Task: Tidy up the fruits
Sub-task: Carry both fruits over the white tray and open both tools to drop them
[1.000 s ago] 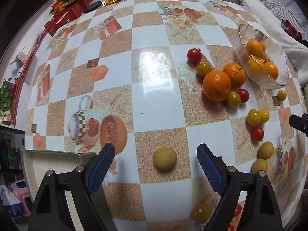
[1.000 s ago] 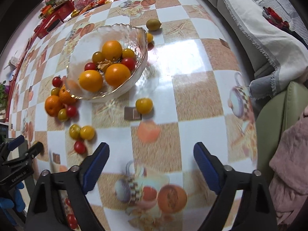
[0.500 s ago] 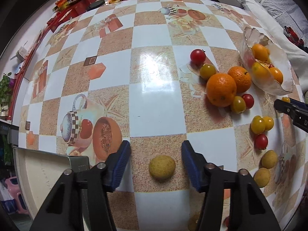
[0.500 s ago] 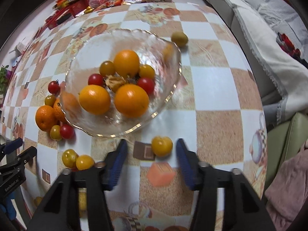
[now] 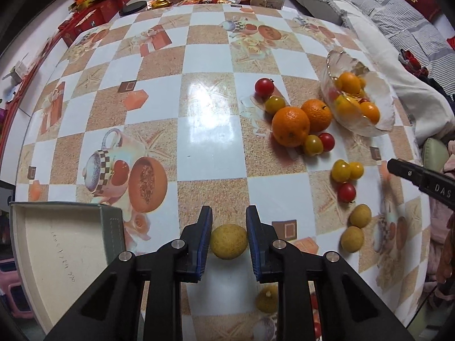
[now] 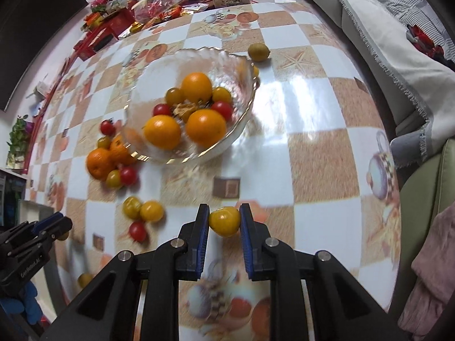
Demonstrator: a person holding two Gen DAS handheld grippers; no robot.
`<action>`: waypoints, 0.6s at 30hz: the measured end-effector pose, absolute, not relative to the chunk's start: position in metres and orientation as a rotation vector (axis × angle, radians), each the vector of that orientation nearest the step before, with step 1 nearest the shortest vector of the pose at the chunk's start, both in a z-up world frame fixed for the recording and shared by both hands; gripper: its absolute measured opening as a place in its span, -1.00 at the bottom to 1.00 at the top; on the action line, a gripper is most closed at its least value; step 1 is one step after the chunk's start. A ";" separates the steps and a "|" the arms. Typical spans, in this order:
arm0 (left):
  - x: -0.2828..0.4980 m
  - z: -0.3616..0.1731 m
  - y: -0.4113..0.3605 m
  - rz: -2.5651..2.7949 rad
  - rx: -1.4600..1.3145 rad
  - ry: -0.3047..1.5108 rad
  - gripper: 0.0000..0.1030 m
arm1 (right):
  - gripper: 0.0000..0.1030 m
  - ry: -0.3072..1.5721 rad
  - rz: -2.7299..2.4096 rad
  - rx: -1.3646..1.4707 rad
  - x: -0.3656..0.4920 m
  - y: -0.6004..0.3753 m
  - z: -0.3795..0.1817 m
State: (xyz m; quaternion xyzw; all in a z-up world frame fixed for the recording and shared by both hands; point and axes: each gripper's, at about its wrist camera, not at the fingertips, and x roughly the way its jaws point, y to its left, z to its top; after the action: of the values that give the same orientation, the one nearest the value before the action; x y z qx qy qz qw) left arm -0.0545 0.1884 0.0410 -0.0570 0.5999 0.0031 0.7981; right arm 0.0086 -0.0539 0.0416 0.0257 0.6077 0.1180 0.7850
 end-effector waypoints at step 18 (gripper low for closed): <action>-0.138 0.087 0.265 0.096 -0.211 1.230 -0.49 | -0.55 1.345 0.440 0.034 -0.067 0.036 0.090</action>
State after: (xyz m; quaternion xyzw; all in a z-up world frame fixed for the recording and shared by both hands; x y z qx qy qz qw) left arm -0.1377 0.2655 0.0870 -0.0988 0.5756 0.0449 0.8105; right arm -0.0671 0.0358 0.0904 0.0157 0.6178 0.2021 0.7598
